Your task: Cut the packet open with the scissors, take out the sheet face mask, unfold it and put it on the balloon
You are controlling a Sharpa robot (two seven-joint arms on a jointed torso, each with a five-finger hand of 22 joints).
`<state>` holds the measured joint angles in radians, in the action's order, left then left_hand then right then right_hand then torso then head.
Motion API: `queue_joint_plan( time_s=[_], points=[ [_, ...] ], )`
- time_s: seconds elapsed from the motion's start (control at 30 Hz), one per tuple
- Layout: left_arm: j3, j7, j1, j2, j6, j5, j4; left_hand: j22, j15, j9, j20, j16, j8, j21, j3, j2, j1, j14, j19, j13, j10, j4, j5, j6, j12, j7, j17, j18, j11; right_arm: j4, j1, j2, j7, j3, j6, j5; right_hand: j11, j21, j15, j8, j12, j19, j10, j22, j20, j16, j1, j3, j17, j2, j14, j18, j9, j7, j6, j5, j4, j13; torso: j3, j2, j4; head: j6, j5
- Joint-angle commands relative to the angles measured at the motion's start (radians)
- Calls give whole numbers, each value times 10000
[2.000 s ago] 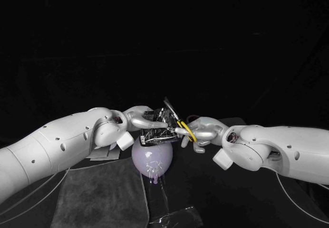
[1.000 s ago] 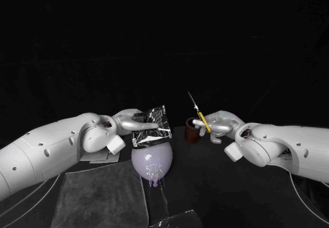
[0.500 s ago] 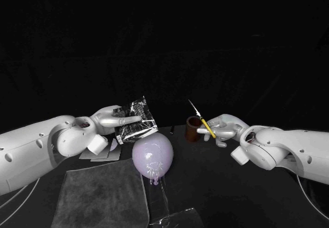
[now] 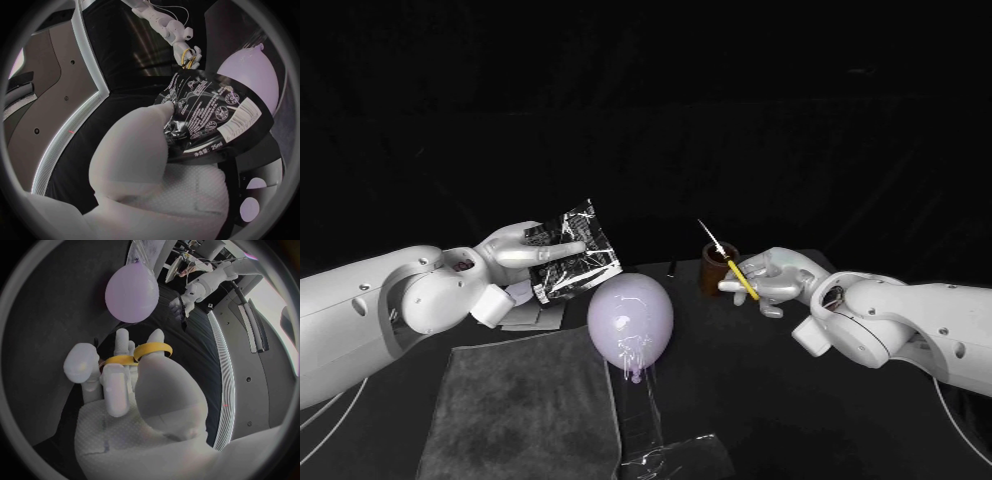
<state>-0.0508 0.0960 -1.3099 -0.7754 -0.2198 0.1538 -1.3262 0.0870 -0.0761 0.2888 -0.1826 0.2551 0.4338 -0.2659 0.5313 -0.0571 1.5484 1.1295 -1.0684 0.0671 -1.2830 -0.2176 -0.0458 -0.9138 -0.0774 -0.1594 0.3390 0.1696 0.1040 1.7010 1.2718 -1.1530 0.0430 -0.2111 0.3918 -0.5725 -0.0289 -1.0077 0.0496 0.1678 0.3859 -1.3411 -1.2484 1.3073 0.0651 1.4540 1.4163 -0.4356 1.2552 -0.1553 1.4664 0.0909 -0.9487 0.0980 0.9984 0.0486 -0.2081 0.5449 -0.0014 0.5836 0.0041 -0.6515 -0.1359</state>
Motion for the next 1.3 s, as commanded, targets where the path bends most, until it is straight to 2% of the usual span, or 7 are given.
queue_joint_plan(
  time_s=[0.03, 0.3, 0.37, 0.5, 0.83, 0.93, 1.3],
  points=[
    [-11, 156, 118, -194, 192, 53, -167, 10, 53, 1216, 8, 15, 56, -38, 72, 69, -73, 0, -60, 7, -56, -1, -35, -62, 55, -32, 17, 129, -8, -8, -14, 87, 529, 12, 272, 403, 33, -51, -88, -69, -36, -35, -94, 795, 18, 2, 451, -266, 41, -396, 333, 119, 17, 22, 51, 25, 46, -14, 14, -11, 1, -74, 336],
    [-145, 93, 595, -676, -800, 246, -324, 8, 40, 1240, -5, 4, 49, -40, 97, 78, -179, -8, -44, 5, -52, -48, -34, -40, 69, -30, 31, 120, 1, -279, 20, 341, 925, 21, 567, 1143, 30, -89, -88, -117, -93, -60, -98, 809, 23, 21, 480, -267, 87, -416, 353, 116, 58, 26, 59, 29, 61, -41, -42, -54, 36, -380, 1081],
    [-179, 99, 738, -806, -1282, 275, -269, 9, 43, 1245, -6, 9, 49, -43, 98, 80, -191, 2, -47, 5, -52, -51, -33, -36, 70, -25, 36, 121, 0, -379, 41, 410, 979, 24, 598, 1288, 30, -89, -88, -117, -93, -60, -98, 809, 23, 21, 480, -267, 87, -416, 353, 116, 58, 26, 59, 29, 61, -41, -59, -62, 37, -495, 1375],
    [-257, -52, 900, -1048, -2102, 497, -114, 13, 60, 1266, -5, 43, 53, -57, 91, 74, -232, 61, -60, 5, -51, -52, -32, -24, 76, -4, 68, 127, -11, -541, 87, 492, 1046, 33, 629, 1480, 30, -89, -88, -117, -93, -60, -98, 809, 23, 21, 480, -267, 87, -416, 353, 116, 58, 26, 59, 29, 61, -42, -114, -100, 64, -737, 1737],
    [-425, -1126, 1134, -1437, -2300, 2218, 106, 16, 71, 1285, -3, 58, 58, -67, 84, 74, -261, 86, -70, 6, -52, -51, -34, -20, 80, 13, 90, 130, -22, -872, 179, 628, 1121, 59, 634, 1673, 28, -82, -90, -142, -122, -62, -101, 808, 26, 27, 499, -263, 102, -433, 360, 119, 79, 29, 62, 30, 70, -56, -180, -241, 188, -1086, 2074],
    [-448, -1542, 1187, -1478, -2152, 2704, 178, 17, 73, 1291, -1, 62, 56, -72, 79, 58, -278, 89, -73, 4, -41, -51, -34, -12, 87, 13, 99, 131, -21, -933, 188, 680, 1135, 64, 619, 1701, 26, -74, -90, -151, -132, -60, -100, 806, 27, 26, 503, -263, 102, -439, 361, 121, 86, 31, 61, 31, 72, -60, -166, -276, 179, -1161, 2205],
    [-542, -2450, 1248, -1474, -706, 4648, 133, 8, 49, 1331, -23, 113, -34, -79, -69, -166, -538, 125, -59, -33, 289, -156, -32, 182, 172, -53, 213, 130, 62, -967, 203, 707, 1152, 73, 574, 1728, 24, -96, -91, -159, -141, -70, -99, 813, 27, 31, 504, -264, 115, -443, 365, 117, 92, 34, 60, 30, 73, -64, -127, -273, 177, -1353, 2316]
  ],
)
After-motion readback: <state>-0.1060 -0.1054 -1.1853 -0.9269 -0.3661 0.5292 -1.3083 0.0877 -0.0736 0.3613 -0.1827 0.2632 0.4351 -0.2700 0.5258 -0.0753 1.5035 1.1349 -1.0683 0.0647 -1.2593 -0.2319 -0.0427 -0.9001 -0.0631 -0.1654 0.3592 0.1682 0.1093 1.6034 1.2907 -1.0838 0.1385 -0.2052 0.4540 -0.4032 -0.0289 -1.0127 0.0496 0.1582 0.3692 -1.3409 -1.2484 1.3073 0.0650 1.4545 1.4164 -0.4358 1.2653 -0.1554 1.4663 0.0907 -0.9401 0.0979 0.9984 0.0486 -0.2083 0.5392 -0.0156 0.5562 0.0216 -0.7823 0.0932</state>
